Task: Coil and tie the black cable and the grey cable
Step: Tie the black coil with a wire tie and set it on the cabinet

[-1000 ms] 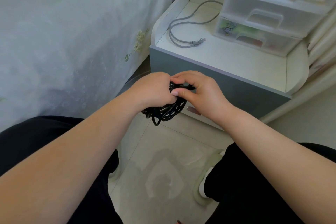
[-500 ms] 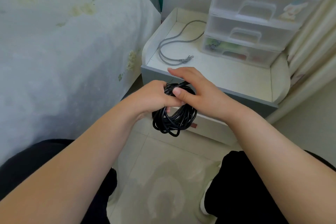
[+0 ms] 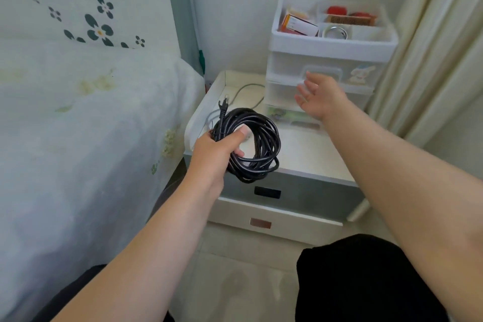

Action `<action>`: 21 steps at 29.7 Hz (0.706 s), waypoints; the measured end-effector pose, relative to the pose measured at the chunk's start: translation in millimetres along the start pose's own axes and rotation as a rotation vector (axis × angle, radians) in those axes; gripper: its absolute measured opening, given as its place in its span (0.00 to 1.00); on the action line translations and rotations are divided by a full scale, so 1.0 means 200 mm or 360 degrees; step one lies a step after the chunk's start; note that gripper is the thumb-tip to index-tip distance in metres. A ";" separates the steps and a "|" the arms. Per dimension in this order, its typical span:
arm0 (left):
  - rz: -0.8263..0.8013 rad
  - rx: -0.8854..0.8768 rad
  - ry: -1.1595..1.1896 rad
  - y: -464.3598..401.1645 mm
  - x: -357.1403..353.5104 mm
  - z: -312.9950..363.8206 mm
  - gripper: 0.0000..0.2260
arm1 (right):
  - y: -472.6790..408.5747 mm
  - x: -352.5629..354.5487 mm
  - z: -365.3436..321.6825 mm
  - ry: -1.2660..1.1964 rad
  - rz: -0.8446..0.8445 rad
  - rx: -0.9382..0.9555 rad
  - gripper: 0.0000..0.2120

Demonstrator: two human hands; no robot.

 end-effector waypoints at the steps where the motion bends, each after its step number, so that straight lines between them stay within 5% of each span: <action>1: 0.0007 0.0032 0.0108 -0.01 -0.01 -0.01 0.14 | -0.03 0.00 -0.02 0.0023 0.0022 -0.0008 0.11; 5: -0.0025 0.0128 0.0343 -0.04 -0.03 -0.02 0.15 | -0.10 -0.01 -0.06 0.0019 0.0159 -0.0077 0.03; 10: -0.0023 0.0137 0.0601 -0.07 -0.05 -0.02 0.17 | -0.14 -0.01 -0.08 -0.0153 0.0326 -0.0023 0.06; 21: -0.0078 0.0172 0.0979 -0.11 -0.07 0.07 0.10 | 0.17 0.05 -0.01 -0.0371 0.0250 -0.0165 0.14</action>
Point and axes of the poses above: each hand's wrist, its own y-axis away from the middle knuckle, its own x-axis out of the back of the hand, z = x × y, the point moved 3 cm from there along -y, towards the middle knuckle, and after that the axes turned 4 degrees about y, right-handed, at the moved point
